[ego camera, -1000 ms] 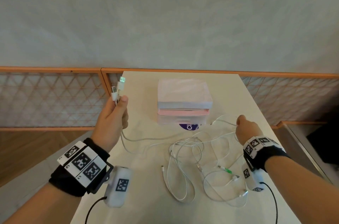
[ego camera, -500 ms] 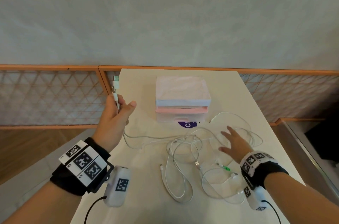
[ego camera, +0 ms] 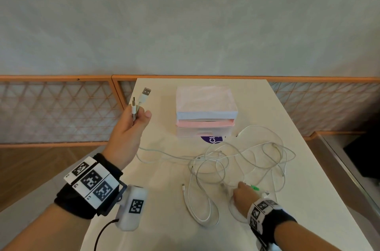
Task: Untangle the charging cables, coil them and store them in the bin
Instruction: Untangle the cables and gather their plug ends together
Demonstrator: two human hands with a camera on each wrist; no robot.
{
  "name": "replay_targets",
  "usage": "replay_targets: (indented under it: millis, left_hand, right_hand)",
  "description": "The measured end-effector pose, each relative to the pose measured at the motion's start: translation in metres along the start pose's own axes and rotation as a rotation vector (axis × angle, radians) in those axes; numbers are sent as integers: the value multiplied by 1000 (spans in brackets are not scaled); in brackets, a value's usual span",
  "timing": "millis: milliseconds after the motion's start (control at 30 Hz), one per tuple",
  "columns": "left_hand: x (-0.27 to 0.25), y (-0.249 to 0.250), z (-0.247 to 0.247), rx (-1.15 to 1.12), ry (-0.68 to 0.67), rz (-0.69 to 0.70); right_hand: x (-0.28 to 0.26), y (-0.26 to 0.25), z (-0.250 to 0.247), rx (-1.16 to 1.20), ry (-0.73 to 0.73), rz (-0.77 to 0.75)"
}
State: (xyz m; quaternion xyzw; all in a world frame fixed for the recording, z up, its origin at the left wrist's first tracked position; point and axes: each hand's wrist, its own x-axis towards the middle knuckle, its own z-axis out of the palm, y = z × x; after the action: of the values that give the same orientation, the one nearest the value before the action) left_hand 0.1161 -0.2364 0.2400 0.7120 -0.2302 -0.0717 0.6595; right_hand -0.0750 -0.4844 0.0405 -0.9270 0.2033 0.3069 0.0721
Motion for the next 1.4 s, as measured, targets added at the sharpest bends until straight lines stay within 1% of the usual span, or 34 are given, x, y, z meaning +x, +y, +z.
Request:
replay_targets:
  millis: [100,167,233,333,467,533,667,767,867,933,1033,1100,1233,1333,1400]
  left_hand:
    - [-1,-5,-1,11,7,-40]
    - [-2,-8,0,-5,7,-37]
    - [-3,-11,2,-7,-8,-22]
    - [-4,-15,5,-4,-28,-9]
    - [-7,-16,10,-19,-18,-42]
    - [-10,-16,12,-17,-17,-53]
    - [-13,-16,13,-30,-18,-68]
    - [-16,-15,13,-44,-17,-86]
    - [-18,-14,15,-62,-26,-104]
    - [-20,-13,16,-60,-30,-110]
    - [-22,-12,19,-61,-31,-114]
    - [-23,-12,20,-72,-34,-116]
    - [-24,-11,21,-76,-31,-122]
    - [-26,-8,22,-85,-32,-128]
    - [-27,-5,25,-84,-38,-138]
  right_hand:
    - [-6,2,-18,132,22,41]
    - [-9,6,-33,199,34,50]
    - [-9,13,-46,244,77,51]
    - [-12,20,-62,256,81,20]
    - [-18,18,-76,256,98,-15]
    - [-20,16,-78,389,89,-34]
    - [-29,13,-80,872,59,-103]
    - [-36,15,-84,1019,65,-155]
    - [-39,17,-84,1089,78,-92]
    - [-37,19,-81,1054,114,-18]
    - [-34,21,-74,1113,75,61]
    - [-33,20,-71,1174,59,88]
    - [-37,17,-74,1302,75,102]
    - [-41,16,-76,1348,64,97]
    - [-42,15,-76,1366,113,64]
